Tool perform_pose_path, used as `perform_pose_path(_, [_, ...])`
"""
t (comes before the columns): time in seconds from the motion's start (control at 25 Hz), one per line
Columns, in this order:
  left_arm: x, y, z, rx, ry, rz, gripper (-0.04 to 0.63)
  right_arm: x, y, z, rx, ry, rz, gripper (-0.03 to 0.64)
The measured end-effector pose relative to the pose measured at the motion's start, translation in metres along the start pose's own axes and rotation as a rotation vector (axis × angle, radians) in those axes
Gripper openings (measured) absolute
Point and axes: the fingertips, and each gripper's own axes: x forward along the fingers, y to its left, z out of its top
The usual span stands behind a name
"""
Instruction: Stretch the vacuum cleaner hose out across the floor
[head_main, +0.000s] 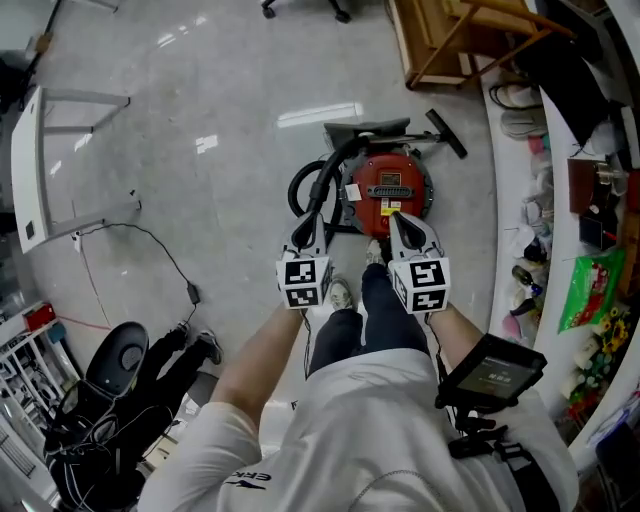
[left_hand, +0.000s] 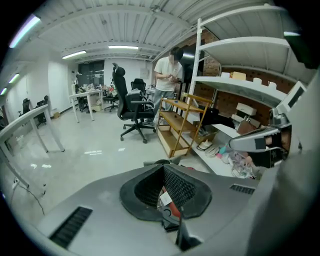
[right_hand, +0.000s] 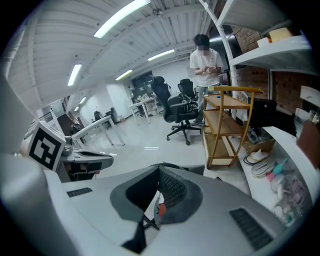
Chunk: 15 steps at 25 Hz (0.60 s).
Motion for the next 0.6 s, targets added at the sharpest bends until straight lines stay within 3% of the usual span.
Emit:
perform_pose_path(0.36, [0.053,0.025,-0.035,0.027,0.072,0.022,0.003,0.048,-0.019,-0.032,0.025,0.069,0.0,-0.002])
perform_pose_path(0.6, [0.083,0.037,-0.064,0.106,0.148,0.026,0.033,0.072,-0.026,-0.048,0.038,0.093,0.009,-0.002])
